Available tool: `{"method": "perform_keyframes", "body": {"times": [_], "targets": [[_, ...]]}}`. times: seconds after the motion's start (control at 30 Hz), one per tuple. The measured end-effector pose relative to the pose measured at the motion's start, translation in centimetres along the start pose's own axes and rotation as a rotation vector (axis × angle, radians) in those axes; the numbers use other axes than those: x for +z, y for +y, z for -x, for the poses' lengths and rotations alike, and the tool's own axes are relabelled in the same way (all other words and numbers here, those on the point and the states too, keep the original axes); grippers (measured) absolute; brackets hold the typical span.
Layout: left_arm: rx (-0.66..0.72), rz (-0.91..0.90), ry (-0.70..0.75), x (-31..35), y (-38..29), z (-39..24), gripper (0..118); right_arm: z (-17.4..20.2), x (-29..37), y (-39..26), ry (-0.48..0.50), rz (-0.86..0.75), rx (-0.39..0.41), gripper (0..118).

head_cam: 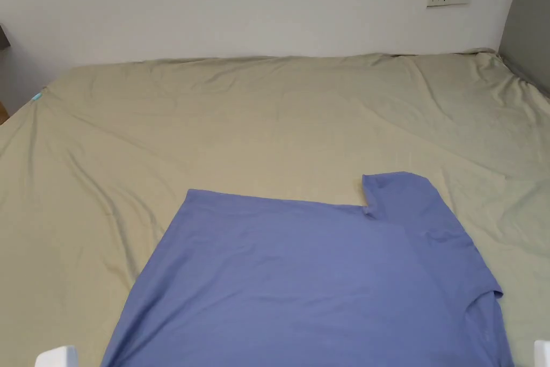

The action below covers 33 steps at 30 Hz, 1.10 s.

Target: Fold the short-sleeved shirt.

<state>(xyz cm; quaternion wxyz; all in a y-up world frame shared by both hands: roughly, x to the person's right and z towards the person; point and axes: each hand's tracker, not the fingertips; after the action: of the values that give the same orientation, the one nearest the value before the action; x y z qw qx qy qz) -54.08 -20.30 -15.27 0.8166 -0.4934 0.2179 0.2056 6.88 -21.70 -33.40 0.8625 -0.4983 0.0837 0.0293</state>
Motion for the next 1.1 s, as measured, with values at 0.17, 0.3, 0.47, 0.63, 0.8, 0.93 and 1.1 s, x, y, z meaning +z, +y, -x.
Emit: {"method": "perform_keyframes", "body": {"times": [0.17, 0.3, 0.47, 0.63, 0.8, 0.93, 1.1], "targets": [[0.021, 0.012, 0.007, -0.2, -0.6, -0.2, 2, 0.4, -0.3, -0.6, -0.02, -0.011, -0.034, 13], [-0.029, -0.073, -0.018, 2.0, 0.0, -1.4, 80, 1.6, 2.3, 1.2, -0.08, -0.072, 0.027, 55], [-0.086, -0.406, -0.101, 8.3, 2.7, -5.4, 116, 3.9, 8.8, 5.6, -0.064, -0.381, 0.041, 111], [-0.146, -0.706, -0.142, 14.3, 5.3, -10.1, 115, 7.4, 16.1, 9.1, -0.056, -0.71, 0.063, 118], [-0.201, -0.991, -0.088, 16.9, 6.0, -13.7, 116, 9.9, 20.5, 10.9, -0.057, -0.916, 0.068, 118], [-0.233, -1.055, -0.077, 17.5, 6.2, -15.9, 112, 11.3, 21.6, 11.2, -0.082, -0.986, 0.087, 107], [-0.264, -1.038, -0.124, 17.0, 6.9, -17.8, 0, 12.3, 21.3, 11.9, -0.112, -1.002, 0.126, 2]]}}
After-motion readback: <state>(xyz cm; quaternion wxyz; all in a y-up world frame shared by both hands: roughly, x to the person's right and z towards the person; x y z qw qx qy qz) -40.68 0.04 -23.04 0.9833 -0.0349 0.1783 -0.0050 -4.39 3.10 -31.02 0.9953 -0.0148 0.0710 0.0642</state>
